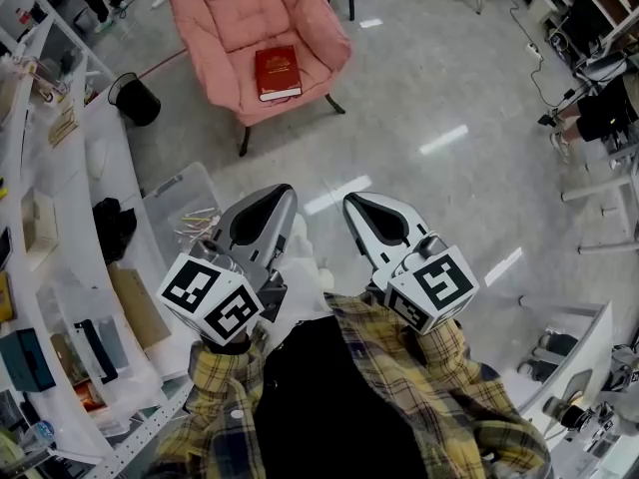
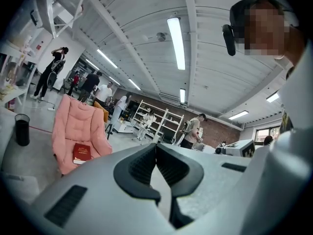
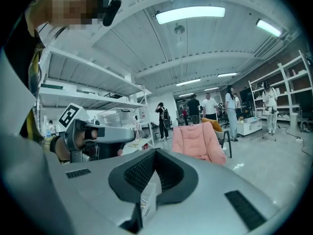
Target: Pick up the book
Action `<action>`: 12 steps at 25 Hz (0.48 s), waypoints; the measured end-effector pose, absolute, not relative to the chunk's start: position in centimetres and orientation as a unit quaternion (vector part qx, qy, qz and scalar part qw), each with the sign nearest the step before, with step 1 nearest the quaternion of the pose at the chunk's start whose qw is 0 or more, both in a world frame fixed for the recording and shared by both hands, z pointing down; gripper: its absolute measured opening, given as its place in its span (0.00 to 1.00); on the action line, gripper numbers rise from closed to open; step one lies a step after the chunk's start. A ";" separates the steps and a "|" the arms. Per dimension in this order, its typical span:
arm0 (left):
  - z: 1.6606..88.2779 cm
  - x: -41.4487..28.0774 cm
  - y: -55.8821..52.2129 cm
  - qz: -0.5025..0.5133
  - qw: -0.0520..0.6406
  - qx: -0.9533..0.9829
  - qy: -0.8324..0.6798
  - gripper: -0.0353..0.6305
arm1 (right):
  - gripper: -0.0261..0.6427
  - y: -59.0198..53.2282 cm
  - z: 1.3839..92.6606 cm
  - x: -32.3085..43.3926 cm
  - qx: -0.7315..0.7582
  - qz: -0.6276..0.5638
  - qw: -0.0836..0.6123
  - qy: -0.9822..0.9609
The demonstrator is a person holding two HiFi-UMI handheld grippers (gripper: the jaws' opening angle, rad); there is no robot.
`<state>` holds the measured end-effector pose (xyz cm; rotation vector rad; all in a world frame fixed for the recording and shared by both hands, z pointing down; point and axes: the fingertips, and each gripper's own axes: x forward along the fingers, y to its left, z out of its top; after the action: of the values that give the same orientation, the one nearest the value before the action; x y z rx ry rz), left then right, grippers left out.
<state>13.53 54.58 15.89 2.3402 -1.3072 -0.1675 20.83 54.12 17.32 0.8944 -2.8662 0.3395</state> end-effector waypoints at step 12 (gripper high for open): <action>16.9 9.0 43.4 -0.052 0.236 0.852 -0.464 0.06 | 0.06 43.8 18.8 15.9 0.300 0.125 0.081 -0.942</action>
<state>9.03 43.42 16.86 2.3368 -1.2721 -0.1436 15.90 43.80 18.83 0.8976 -2.8160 0.3749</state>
